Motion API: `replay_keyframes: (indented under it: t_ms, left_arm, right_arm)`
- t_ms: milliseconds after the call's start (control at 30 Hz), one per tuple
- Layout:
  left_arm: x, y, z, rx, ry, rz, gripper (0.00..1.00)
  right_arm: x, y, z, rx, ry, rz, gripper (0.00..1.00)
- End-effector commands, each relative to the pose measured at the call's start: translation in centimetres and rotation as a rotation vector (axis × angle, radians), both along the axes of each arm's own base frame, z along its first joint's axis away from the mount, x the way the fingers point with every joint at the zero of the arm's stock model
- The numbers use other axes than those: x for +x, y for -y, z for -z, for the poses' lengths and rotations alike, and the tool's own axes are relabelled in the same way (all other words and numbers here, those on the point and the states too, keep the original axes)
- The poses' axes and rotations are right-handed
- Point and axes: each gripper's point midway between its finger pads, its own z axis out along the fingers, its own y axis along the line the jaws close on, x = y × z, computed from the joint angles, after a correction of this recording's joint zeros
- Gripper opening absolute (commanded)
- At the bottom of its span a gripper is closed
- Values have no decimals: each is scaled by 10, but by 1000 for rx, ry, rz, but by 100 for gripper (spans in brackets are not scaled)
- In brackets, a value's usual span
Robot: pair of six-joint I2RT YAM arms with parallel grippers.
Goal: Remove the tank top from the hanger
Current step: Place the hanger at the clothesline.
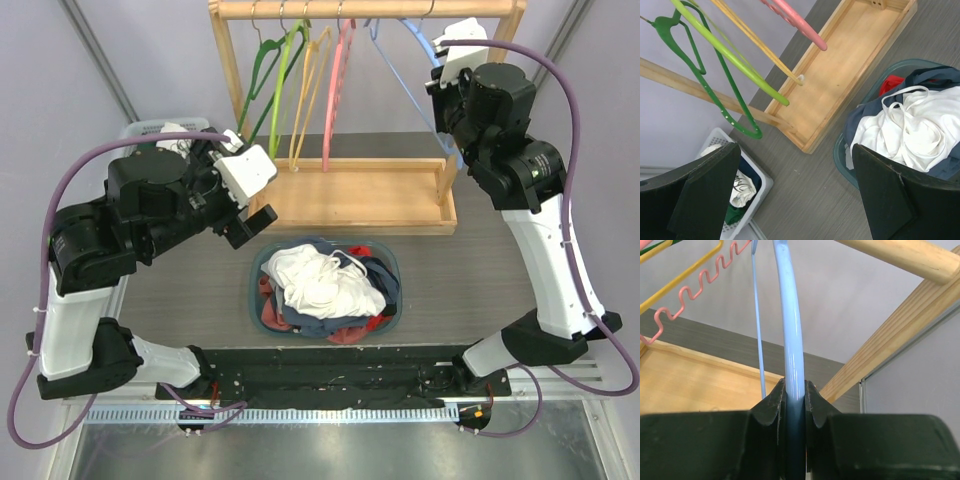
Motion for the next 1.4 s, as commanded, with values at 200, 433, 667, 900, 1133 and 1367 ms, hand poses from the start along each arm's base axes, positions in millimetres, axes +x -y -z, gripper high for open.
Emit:
replay_keyframes:
  t_ms: [200, 433, 667, 900, 1133, 1367]
  left_arm:
    - [3, -10, -20, -48, 50, -31, 100]
    - [5, -12, -16, -41, 41, -45, 100]
    - [7, -14, -14, -38, 35, -55, 100]
    - [7, -15, -12, -36, 32, -57, 100]
    - [6, -17, -11, -38, 26, -59, 100]
    - [7, -15, -12, -49, 15, -59, 100]
  right_arm:
    - [11, -4, -57, 74, 180, 6, 1]
    - [40, -6, -20, 27, 97, 45, 1]
    - [57, -3, -10, 49, 77, 46, 1]
    - [73, -9, 17, 57, 8, 27, 1]
    - [71, -14, 38, 70, -46, 3, 1]
    - [68, -17, 63, 60, -100, -13, 1]
